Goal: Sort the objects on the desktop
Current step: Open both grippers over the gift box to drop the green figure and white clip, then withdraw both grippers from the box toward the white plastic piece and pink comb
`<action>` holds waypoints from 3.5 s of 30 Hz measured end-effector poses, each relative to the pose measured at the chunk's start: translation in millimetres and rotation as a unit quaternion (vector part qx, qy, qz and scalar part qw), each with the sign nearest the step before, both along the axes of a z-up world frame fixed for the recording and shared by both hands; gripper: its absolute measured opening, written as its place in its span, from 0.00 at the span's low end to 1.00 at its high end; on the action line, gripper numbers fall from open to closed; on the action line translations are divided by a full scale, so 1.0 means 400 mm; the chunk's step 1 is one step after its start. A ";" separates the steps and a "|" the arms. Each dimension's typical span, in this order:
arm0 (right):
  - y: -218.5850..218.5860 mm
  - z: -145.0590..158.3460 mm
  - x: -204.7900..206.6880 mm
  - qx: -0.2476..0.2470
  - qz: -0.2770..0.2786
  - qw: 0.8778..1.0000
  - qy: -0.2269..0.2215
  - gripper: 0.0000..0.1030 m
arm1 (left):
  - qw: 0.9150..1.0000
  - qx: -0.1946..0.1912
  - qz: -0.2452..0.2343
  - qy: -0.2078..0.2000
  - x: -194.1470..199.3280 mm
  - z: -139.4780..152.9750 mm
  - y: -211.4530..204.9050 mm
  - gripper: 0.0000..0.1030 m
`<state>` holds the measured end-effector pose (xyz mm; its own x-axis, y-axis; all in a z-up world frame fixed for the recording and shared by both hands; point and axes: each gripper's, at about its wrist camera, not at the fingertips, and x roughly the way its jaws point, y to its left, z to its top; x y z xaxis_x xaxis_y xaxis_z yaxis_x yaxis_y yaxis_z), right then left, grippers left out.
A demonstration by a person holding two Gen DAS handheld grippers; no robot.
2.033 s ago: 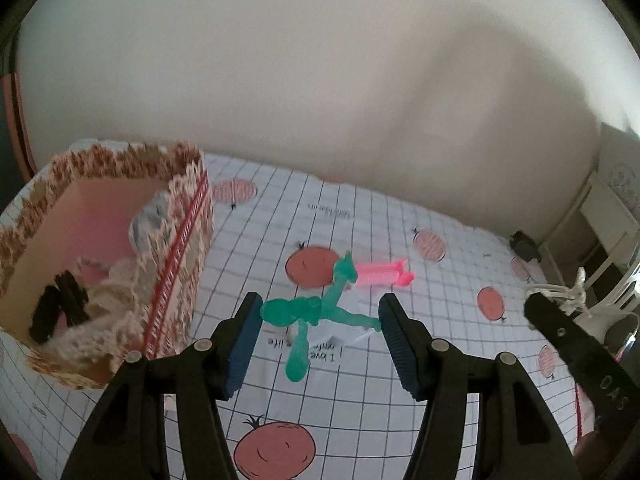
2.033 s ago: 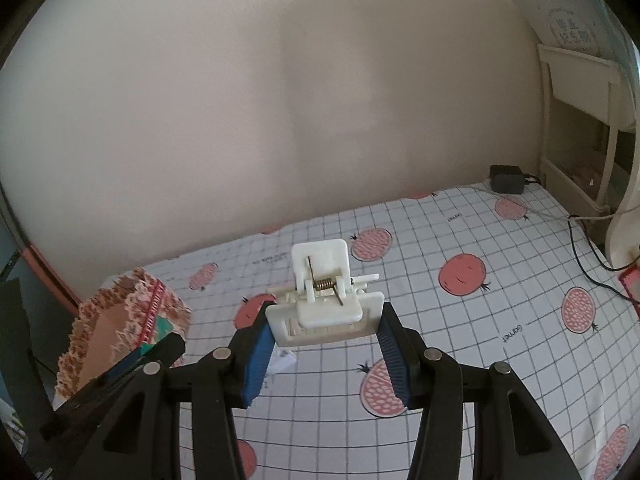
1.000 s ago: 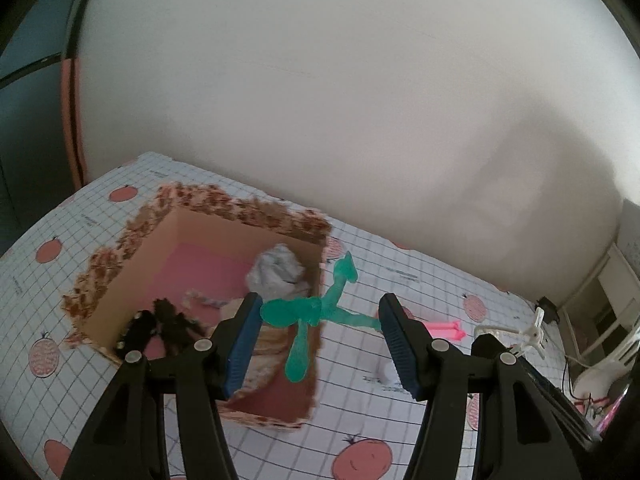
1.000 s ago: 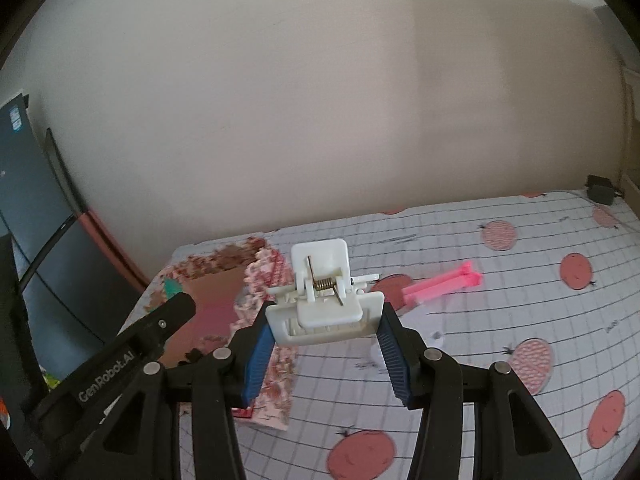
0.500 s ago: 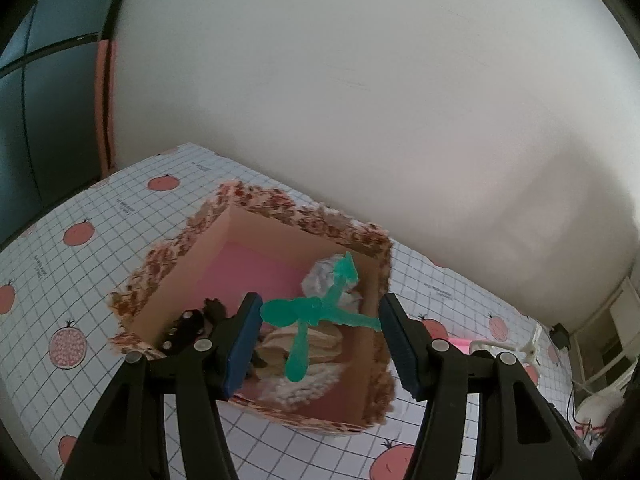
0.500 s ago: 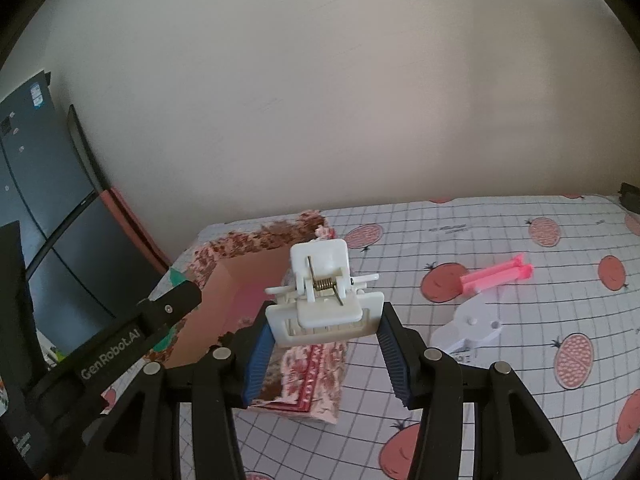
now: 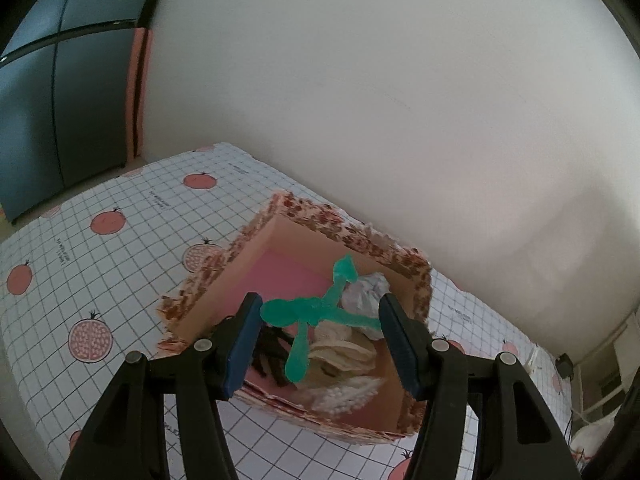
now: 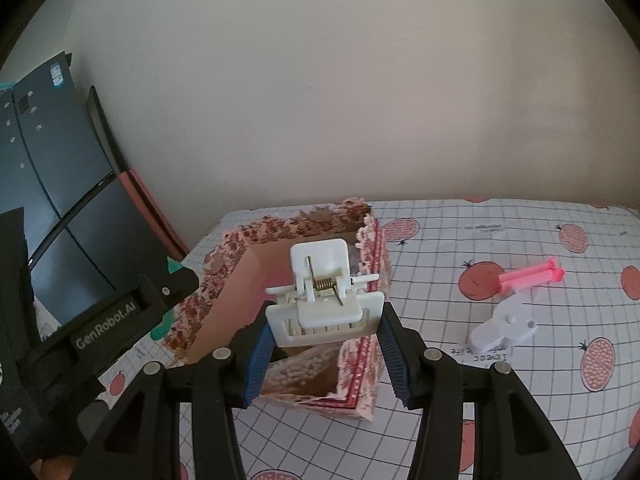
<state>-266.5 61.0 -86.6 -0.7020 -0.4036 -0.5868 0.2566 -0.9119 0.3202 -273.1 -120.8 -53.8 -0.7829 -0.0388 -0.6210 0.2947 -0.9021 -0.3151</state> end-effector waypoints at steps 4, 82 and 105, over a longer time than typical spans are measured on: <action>-0.023 -0.002 0.004 0.003 0.010 1.000 0.001 0.51 | 1.000 0.001 0.010 0.001 0.008 0.002 -0.018 0.60; -0.061 -0.041 -0.013 0.021 0.025 0.999 -0.016 0.55 | 0.999 0.004 0.009 -0.054 -0.035 -0.060 -0.027 0.68; 0.176 0.015 -0.046 0.023 -0.078 0.996 -0.021 0.87 | 0.999 -0.029 -0.019 -0.038 -0.042 0.001 0.114 0.86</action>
